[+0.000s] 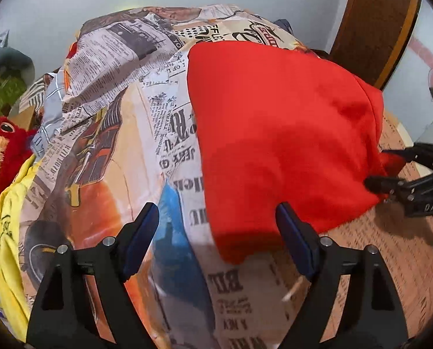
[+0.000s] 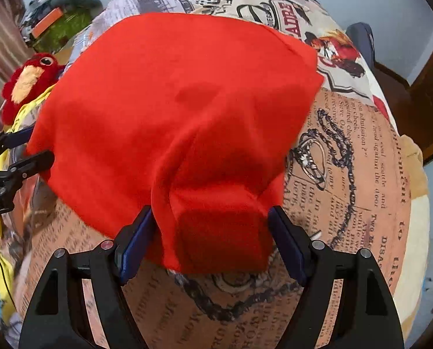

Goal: Fold large clothes

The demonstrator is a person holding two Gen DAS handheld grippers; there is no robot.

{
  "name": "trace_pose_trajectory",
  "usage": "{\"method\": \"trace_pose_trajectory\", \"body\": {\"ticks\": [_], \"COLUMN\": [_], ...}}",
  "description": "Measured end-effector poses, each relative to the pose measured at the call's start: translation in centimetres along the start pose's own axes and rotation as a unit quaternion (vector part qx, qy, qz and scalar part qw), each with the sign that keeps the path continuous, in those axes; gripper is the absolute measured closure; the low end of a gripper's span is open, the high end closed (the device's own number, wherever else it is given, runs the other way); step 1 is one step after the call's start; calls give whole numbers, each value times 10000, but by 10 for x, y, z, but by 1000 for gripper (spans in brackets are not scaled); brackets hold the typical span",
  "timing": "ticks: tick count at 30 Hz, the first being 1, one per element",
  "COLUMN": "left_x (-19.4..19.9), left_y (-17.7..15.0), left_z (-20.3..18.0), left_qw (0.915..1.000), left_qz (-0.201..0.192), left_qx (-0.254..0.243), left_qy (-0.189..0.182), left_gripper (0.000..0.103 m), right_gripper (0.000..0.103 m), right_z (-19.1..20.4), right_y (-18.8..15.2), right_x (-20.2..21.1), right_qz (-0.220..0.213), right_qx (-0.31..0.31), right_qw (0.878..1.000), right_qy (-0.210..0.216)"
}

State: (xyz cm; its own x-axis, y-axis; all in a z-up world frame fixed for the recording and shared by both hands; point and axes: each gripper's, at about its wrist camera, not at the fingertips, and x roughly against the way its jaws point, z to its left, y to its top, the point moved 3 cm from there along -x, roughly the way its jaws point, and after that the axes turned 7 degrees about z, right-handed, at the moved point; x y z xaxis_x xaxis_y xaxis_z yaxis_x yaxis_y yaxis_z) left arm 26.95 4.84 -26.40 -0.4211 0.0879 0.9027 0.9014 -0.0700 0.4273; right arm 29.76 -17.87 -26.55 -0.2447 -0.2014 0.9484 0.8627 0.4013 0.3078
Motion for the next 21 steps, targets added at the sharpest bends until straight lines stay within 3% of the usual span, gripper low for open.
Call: {"method": "trace_pose_trajectory", "body": {"ticks": [9, 14, 18, 21], "left_x": [35, 46, 36, 17], "left_y": [16, 42, 58, 67], "left_z": [14, 25, 30, 31], "left_qw": [9991, 9975, 9966, 9944], "left_qz": [-378, -599, -536, -311], "left_qx": [127, 355, 567, 749], "left_qy": [169, 131, -272, -684], "left_gripper": [21, 21, 20, 20], "right_gripper": [27, 27, 27, 27], "right_z": [-3, -9, -20, -35], "right_y": [-2, 15, 32, 43], "right_x": [33, 49, 51, 38], "right_qz": [-432, -857, -1090, -947], "right_qx": [297, 172, -106, -505], "right_qw": [9979, 9956, 9940, 9930], "right_qy": [-386, -332, 9, 488]}}
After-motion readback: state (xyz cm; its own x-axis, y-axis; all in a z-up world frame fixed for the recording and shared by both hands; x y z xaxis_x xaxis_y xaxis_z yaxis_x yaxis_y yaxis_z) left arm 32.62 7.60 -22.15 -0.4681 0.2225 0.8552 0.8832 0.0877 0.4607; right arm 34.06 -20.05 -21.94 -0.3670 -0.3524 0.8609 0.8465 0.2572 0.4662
